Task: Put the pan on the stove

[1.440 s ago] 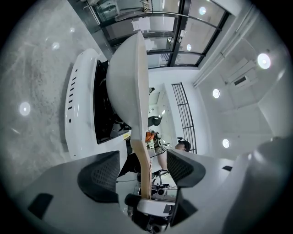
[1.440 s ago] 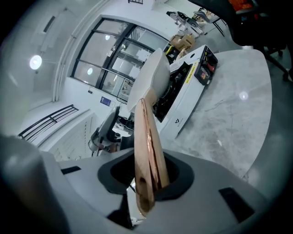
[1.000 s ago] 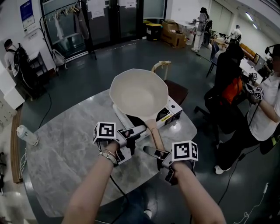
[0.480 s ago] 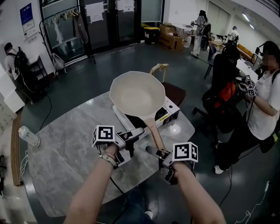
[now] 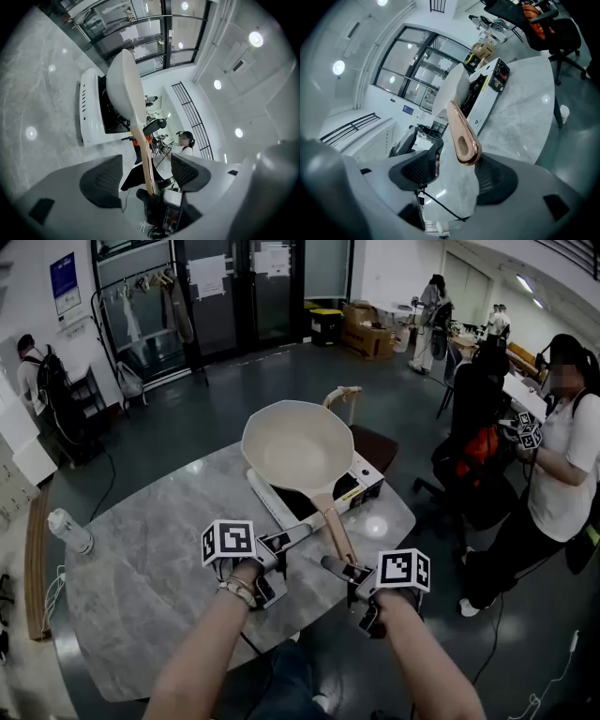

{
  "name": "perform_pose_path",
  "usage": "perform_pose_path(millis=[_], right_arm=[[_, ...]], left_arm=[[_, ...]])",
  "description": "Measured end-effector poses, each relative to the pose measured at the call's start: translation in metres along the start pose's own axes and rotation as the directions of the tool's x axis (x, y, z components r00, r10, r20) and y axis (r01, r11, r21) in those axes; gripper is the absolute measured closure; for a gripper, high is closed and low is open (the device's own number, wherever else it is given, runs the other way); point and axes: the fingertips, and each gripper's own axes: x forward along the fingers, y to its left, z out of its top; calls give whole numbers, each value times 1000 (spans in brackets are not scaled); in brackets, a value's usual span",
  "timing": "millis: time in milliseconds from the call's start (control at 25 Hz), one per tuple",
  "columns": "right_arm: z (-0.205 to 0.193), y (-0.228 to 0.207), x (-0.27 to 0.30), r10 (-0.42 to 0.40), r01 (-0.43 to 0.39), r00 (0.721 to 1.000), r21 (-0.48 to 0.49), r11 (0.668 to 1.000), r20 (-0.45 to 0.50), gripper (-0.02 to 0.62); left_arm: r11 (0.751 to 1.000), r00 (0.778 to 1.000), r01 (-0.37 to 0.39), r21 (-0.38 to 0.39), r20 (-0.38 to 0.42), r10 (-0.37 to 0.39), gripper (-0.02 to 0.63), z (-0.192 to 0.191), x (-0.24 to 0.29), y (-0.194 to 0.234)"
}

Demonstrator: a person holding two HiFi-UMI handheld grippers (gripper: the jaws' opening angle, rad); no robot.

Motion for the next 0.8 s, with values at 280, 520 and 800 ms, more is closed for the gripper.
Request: perform_pose_path(millis=[280,520,800], right_arm=[[-12,1,-16,-18,18,1000,-5,1000,16,295],[-17,4,-30,-47,49,999,-66,997,27,340],[-13,9,-51,-143,162,983,-169,972,114,517]], left_arm=[[999,999,-26,37,49,24,293,-7,-16,-8],[998,995,-41,50,88,36,346,-13,-30,-11],[975,990,-136,178,62,127,493,-26,-40,-18]])
